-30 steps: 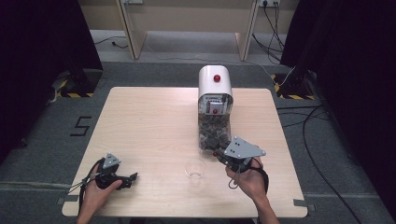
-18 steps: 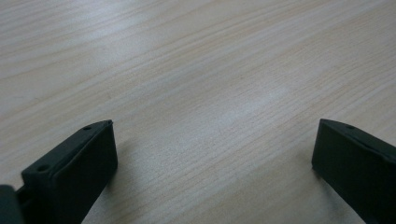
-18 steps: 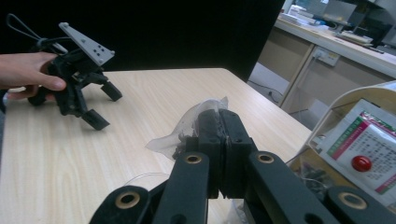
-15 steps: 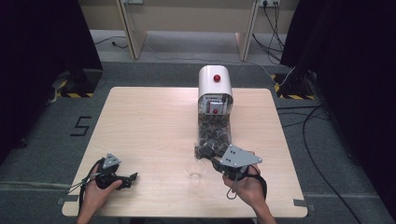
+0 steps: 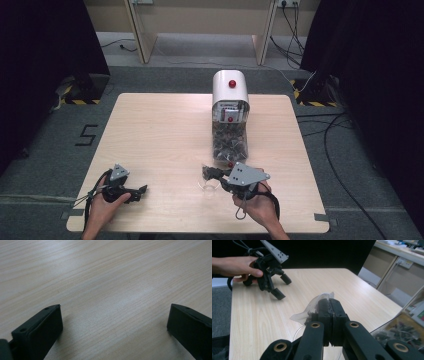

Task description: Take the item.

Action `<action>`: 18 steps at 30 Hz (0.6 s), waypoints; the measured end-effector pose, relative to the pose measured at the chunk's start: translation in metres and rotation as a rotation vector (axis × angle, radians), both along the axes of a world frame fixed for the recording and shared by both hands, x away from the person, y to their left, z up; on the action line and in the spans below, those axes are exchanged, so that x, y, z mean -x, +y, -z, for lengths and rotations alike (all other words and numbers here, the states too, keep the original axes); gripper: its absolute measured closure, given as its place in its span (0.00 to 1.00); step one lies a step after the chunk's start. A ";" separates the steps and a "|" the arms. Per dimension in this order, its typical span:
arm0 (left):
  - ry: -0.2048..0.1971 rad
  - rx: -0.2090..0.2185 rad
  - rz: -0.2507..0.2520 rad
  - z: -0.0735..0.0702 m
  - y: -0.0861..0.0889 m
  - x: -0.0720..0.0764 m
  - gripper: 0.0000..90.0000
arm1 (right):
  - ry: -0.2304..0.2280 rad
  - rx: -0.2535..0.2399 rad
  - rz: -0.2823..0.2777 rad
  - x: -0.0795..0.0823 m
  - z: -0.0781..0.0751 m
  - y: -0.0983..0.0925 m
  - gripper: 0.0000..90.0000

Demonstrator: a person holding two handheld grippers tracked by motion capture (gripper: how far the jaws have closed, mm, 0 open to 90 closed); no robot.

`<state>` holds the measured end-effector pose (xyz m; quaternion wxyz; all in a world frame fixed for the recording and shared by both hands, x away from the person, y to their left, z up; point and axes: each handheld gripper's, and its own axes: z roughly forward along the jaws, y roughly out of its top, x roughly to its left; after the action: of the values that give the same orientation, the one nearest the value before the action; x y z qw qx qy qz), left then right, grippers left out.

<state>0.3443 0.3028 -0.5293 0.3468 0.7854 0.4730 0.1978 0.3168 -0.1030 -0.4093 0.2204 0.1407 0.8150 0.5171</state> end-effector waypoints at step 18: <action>0.000 0.001 -0.001 0.000 0.000 0.000 0.00 | 0.061 0.055 -0.014 -0.004 0.024 0.006 0.99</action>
<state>0.3442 0.3028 -0.5292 0.3472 0.7850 0.4735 0.1976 0.3212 -0.0973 -0.4335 0.1955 0.1448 0.8362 0.4915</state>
